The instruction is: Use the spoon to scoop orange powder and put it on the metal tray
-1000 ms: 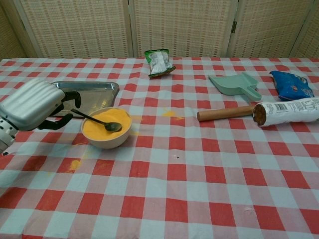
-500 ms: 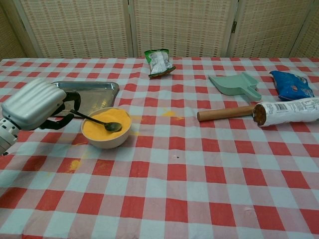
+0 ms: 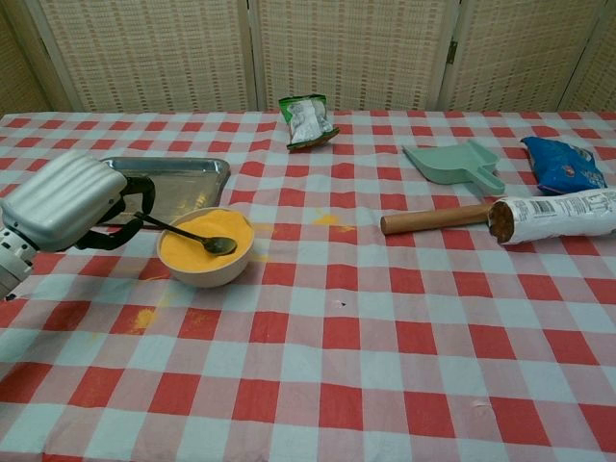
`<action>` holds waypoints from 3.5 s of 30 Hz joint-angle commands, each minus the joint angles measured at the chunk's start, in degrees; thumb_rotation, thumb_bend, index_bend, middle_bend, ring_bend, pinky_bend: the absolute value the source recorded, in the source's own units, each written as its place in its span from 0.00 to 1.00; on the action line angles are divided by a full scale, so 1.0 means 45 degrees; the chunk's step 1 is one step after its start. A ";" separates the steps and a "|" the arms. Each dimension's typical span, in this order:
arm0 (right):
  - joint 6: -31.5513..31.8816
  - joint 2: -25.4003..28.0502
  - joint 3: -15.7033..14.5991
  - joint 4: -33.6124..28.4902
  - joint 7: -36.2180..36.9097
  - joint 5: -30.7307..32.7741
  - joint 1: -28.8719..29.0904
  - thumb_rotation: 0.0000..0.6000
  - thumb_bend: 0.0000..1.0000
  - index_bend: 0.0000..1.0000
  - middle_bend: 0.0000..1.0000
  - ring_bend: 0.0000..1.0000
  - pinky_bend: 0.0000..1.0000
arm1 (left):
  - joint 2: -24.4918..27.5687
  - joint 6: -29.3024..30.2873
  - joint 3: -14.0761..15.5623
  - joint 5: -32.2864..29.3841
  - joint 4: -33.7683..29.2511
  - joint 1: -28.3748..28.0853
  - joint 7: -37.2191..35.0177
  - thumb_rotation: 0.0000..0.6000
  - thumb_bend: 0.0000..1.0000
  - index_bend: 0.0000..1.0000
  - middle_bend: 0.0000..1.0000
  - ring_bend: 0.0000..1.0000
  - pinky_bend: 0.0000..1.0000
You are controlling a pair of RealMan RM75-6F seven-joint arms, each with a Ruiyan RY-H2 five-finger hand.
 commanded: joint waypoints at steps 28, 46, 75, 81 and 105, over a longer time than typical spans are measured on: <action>-0.0007 -0.0028 -0.0004 -0.0034 -0.0160 0.0045 -0.0016 1.00 0.08 0.00 0.00 0.00 0.00 | 0.0210 0.0118 0.0139 -0.0070 -0.0422 0.0187 -0.0437 1.00 0.43 0.49 1.00 1.00 1.00; -0.0052 -0.0035 -0.0035 -0.0040 -0.0182 0.0003 0.0000 1.00 0.09 0.00 0.00 0.00 0.00 | 0.0235 0.0323 0.0191 -0.0076 -0.0565 0.0500 -0.0557 1.00 0.43 0.46 1.00 1.00 1.00; -0.0203 -0.0103 -0.0053 -0.0025 -0.0307 0.0072 0.0056 1.00 0.09 0.00 0.00 0.00 0.00 | -0.0086 0.0723 0.0269 -0.0015 -0.0355 0.0867 -0.1473 1.00 0.43 0.47 1.00 1.00 1.00; -0.0218 -0.0090 -0.0073 -0.0025 -0.0306 0.0052 0.0060 1.00 0.09 0.00 0.00 0.00 0.00 | -0.0181 0.0852 0.0247 -0.0019 -0.0277 0.0892 -0.1643 1.00 0.43 0.49 1.00 1.00 1.00; -0.0208 -0.0099 -0.0074 -0.0013 -0.0360 0.0070 0.0050 1.00 0.10 0.00 0.00 0.00 0.00 | -0.0285 0.0683 0.0226 -0.0063 -0.0072 0.0830 -0.1821 1.00 0.43 0.52 1.00 1.00 1.00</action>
